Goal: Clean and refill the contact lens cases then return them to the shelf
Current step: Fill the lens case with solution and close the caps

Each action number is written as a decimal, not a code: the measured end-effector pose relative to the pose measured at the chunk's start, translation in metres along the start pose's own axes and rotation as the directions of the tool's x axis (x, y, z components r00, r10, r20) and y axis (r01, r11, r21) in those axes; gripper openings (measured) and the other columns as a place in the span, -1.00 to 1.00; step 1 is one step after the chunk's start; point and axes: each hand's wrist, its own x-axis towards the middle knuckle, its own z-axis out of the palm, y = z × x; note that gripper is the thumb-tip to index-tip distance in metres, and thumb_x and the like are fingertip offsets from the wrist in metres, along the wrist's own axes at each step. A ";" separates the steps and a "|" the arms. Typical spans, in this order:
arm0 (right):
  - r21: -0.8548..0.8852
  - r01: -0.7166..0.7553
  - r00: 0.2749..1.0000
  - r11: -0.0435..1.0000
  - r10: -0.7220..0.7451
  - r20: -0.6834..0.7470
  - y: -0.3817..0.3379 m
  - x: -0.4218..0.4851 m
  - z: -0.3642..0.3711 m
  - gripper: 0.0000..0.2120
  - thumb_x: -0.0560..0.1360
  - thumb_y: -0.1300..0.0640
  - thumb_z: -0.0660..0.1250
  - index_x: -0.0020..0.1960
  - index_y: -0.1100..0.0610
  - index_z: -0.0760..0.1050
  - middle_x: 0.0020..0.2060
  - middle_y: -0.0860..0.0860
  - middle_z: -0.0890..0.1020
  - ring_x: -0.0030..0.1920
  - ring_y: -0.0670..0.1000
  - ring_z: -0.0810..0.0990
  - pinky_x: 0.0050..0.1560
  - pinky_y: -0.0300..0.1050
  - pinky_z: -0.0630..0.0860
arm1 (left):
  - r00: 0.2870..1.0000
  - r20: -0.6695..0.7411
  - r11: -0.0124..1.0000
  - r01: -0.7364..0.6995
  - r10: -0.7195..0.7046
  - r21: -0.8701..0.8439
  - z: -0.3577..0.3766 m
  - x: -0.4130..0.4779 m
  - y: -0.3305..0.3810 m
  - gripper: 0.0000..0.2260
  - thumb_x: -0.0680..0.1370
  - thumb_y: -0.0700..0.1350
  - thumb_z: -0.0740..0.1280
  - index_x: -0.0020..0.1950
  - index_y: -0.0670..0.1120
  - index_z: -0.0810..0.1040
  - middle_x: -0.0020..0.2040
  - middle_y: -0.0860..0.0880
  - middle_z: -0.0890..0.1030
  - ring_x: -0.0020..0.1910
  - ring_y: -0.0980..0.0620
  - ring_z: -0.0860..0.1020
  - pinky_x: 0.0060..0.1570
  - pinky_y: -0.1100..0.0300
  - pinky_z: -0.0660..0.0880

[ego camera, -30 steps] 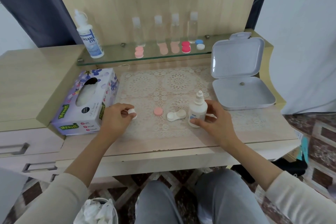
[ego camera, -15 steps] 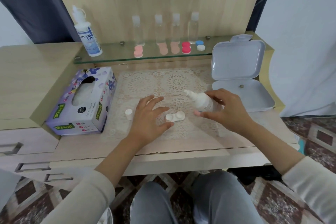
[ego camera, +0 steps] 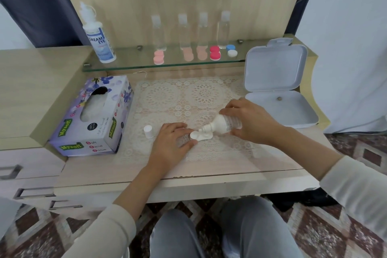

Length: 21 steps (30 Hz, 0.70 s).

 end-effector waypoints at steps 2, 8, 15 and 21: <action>-0.043 0.015 0.999 0.999 -0.013 0.035 -0.002 0.003 -0.002 -0.49 0.41 0.11 0.40 0.33 0.06 0.40 0.18 0.00 0.47 0.13 0.03 0.38 -0.05 -0.22 0.26 | 1.000 -0.001 1.000 0.005 -0.005 -0.013 0.000 0.000 0.000 -0.77 0.40 -0.03 0.45 0.04 -0.02 0.64 0.11 0.00 0.57 0.17 0.01 0.41 0.14 0.25 0.25; -0.132 0.064 0.995 0.989 -0.054 0.081 -0.011 0.010 -0.007 -0.51 0.43 0.11 0.36 0.34 0.06 0.38 0.18 0.02 0.44 0.13 0.04 0.36 0.02 -0.16 0.29 | 1.000 0.000 1.000 0.010 -0.010 -0.022 0.000 0.000 -0.002 -0.76 0.40 -0.02 0.45 0.05 -0.02 0.64 0.11 0.02 0.56 0.16 0.05 0.40 0.12 0.29 0.23; -0.209 0.140 0.986 0.968 -0.117 0.118 -0.016 0.019 -0.013 -0.56 0.41 0.14 0.36 0.28 0.06 0.44 0.06 0.01 0.48 0.04 0.04 0.37 -0.09 -0.18 0.20 | 1.000 -0.001 0.999 -0.004 0.004 -0.032 0.000 0.000 -0.003 -0.76 0.42 -0.01 0.43 0.06 0.00 0.63 0.12 0.05 0.55 0.13 0.13 0.36 0.11 0.31 0.22; -0.278 0.159 0.977 0.947 -0.111 0.182 -0.025 0.024 -0.023 -0.53 0.43 0.18 0.31 0.33 0.03 0.38 0.08 -0.04 0.43 0.08 0.01 0.33 -0.16 -0.21 0.14 | 1.000 0.002 1.000 0.007 -0.007 -0.025 0.001 0.000 -0.004 -0.76 0.41 -0.02 0.44 0.06 0.00 0.63 0.12 0.06 0.55 0.16 0.09 0.37 0.12 0.33 0.21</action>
